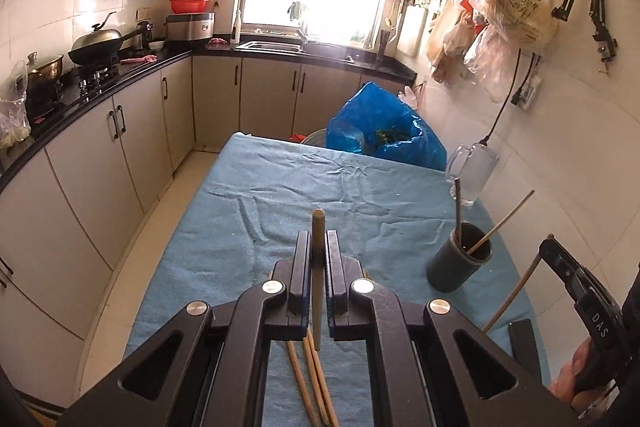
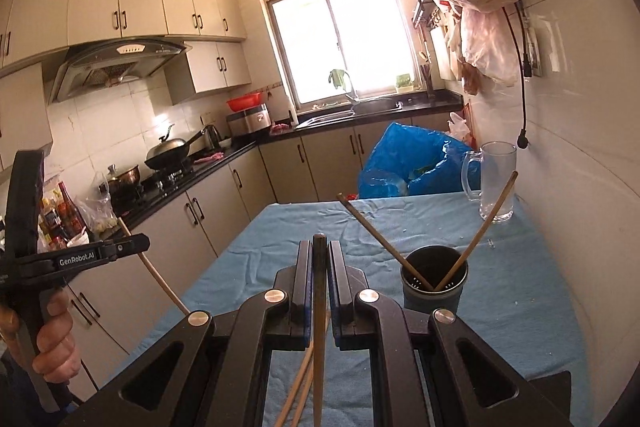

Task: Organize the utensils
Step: 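Carry the held chopsticks with the left tool over the black cup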

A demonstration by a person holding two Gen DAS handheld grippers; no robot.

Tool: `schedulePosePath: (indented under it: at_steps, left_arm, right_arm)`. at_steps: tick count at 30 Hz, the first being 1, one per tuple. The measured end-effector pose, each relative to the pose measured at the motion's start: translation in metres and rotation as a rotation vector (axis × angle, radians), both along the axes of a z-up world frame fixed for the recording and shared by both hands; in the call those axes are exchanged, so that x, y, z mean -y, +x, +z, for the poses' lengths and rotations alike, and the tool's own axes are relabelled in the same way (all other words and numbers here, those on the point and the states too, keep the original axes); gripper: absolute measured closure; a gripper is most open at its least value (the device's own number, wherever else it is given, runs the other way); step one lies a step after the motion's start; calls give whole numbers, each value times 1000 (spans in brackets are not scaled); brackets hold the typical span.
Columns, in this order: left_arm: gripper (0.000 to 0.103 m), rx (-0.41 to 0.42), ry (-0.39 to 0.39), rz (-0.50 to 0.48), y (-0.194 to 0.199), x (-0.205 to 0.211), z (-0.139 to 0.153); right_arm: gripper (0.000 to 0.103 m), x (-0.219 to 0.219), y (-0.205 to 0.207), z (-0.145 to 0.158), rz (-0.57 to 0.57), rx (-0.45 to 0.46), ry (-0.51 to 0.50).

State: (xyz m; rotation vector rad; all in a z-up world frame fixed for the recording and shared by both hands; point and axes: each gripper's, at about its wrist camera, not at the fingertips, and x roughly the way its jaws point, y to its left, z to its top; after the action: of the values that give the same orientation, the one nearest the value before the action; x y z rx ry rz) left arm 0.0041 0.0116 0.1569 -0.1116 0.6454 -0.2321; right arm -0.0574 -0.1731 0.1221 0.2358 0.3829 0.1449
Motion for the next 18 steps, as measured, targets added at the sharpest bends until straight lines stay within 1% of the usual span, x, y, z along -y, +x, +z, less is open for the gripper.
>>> schedulePosePath:
  at_steps: [7,18]
  left_arm:
    - [97,12,-15,-19,-7,1,6]
    - [97,35,-22,-75,-19,15,18]
  right_arm:
    - [95,5,-9,7,-35,21,12]
    - [95,35,-23,17,-135,51,54]
